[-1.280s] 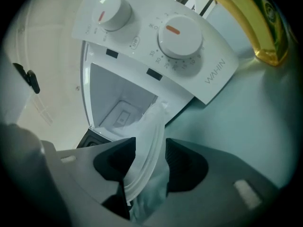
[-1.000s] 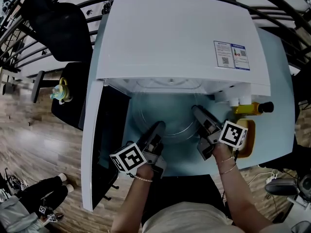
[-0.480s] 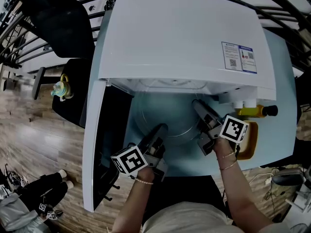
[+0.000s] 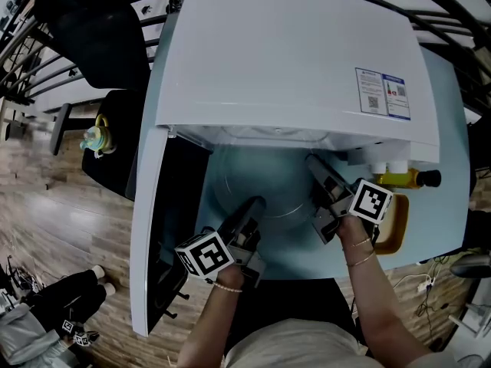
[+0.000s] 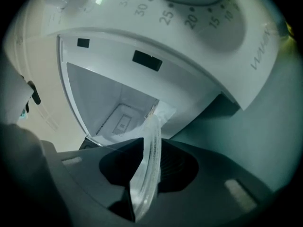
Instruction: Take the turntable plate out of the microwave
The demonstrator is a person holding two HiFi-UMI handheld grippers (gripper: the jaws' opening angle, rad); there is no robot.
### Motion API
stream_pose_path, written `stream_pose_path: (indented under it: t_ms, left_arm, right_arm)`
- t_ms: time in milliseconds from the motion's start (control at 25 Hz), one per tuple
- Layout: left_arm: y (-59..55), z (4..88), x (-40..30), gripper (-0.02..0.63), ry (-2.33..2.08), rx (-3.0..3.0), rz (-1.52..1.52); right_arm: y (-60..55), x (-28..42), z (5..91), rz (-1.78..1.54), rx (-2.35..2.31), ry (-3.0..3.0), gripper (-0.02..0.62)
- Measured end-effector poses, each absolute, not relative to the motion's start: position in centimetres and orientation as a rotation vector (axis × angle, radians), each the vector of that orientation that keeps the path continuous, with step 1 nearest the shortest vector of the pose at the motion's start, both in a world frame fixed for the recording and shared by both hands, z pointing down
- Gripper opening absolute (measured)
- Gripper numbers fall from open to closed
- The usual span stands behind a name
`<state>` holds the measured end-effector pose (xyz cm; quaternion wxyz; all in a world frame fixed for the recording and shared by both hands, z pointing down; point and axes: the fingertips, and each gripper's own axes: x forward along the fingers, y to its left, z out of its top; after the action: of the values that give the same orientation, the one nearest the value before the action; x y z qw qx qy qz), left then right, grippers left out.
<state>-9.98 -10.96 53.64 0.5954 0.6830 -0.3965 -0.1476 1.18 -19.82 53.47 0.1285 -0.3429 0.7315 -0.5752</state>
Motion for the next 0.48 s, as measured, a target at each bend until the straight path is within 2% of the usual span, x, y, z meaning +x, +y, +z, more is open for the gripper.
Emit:
stream_pose_path:
  t_ms: [480]
  left_arm:
    - [-11.2,52.6,-10.1,0.129,-0.970,1.796,-0.237]
  right_arm:
    - [-17.8,2.7,52.9,-1.577,-1.039,2.140,0.107]
